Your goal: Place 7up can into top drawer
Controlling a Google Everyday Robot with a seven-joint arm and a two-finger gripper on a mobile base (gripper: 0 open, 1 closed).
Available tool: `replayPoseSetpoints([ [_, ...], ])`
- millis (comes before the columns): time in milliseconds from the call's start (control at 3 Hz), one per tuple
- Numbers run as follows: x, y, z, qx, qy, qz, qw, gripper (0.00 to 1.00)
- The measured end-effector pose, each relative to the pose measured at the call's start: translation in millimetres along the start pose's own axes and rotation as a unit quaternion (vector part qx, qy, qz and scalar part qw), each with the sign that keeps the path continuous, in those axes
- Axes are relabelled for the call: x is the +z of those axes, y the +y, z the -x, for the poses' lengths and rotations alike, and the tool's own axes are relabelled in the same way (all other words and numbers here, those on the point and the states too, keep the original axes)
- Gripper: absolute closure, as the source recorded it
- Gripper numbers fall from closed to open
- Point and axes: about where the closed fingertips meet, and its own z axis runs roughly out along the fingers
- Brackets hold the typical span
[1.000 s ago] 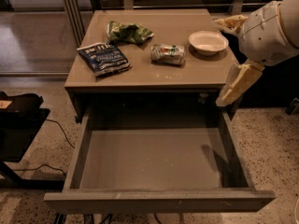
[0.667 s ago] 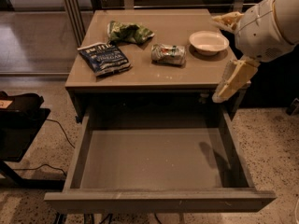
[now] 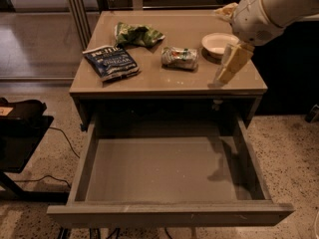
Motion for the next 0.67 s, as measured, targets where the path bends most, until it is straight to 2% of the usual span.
replayPoseSetpoints([
  [667,65,-52,-21,0.018,0.002,0.023,0.9996,0.0],
])
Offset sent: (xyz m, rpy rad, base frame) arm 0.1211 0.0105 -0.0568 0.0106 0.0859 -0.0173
